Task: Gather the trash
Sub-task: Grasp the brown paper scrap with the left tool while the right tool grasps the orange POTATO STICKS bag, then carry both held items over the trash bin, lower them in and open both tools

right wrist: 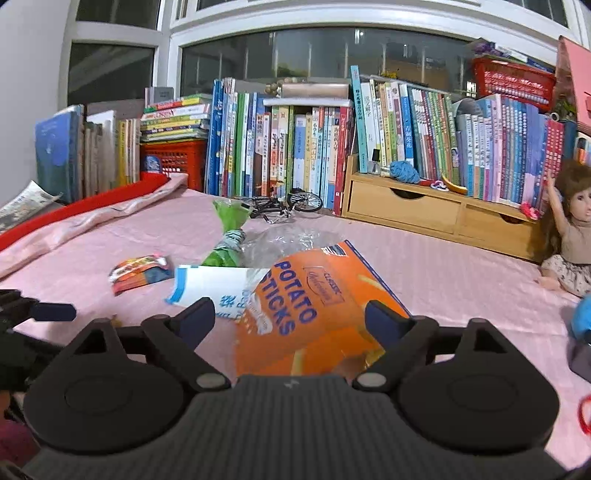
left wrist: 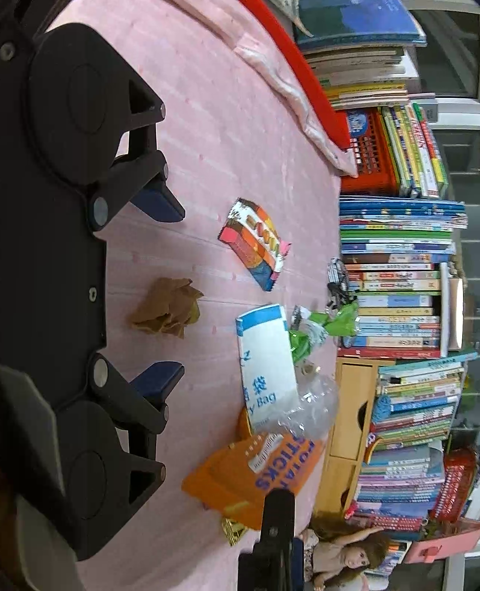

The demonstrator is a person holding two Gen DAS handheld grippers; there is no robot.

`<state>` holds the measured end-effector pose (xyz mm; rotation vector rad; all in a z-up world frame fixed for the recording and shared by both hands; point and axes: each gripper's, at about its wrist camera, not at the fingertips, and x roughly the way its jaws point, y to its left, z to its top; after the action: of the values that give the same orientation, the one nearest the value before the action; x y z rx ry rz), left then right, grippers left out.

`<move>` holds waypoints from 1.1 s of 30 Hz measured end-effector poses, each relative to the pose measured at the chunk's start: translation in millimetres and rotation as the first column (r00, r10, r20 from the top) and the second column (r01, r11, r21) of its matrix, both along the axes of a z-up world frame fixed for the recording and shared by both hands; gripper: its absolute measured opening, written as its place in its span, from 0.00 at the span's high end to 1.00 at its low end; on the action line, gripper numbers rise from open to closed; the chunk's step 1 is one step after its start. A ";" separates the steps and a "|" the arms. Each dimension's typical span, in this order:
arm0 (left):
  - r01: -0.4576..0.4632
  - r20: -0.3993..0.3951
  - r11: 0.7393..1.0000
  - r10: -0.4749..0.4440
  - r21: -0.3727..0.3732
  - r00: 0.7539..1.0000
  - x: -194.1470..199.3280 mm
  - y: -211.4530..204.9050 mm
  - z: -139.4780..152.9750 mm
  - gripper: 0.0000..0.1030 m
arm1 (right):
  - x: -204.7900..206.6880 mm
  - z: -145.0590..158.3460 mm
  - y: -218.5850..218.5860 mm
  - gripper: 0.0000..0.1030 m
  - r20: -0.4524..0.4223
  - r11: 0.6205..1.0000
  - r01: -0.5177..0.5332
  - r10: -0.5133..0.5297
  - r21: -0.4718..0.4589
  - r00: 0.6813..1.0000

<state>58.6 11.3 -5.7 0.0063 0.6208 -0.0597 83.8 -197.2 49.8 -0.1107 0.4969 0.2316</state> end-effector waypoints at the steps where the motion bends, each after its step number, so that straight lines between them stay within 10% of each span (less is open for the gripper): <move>1: -0.003 -0.006 1.000 0.003 -0.007 1.000 3.3 0.4 -2.4 0.21 | 6.2 -4.2 0.8 0.07 -0.008 1.000 -0.002 0.002 -0.004 1.000; 8: -0.007 0.021 1.000 0.008 -0.026 1.000 13.5 1.8 -7.7 0.25 | 35.1 -29.0 19.2 0.00 -0.020 0.996 0.011 -0.013 -0.089 1.000; 13: -0.008 0.055 1.000 0.009 -0.015 0.998 10.8 -2.7 -7.6 0.69 | 39.8 -38.6 28.9 0.07 -0.021 0.988 0.000 -0.003 -0.154 1.000; 20: -0.015 0.042 0.997 0.018 -0.082 0.999 5.2 1.7 0.3 0.80 | 21.5 -20.1 33.3 0.67 0.053 0.984 0.018 -0.009 -0.178 0.999; 24: -0.006 0.063 0.996 0.012 -0.090 0.998 -6.8 4.9 8.1 0.80 | 10.4 -9.1 12.8 0.17 0.051 0.997 0.029 -0.026 -0.071 0.998; 33: -0.006 0.089 0.993 0.017 -0.121 0.996 -22.1 11.5 20.0 0.80 | -10.7 -15.7 -39.6 0.14 -0.078 0.976 0.115 -0.102 0.185 0.992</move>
<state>36.5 22.8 14.3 -0.1111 0.5268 -0.0849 73.0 -236.8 34.1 0.1104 0.5445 0.1746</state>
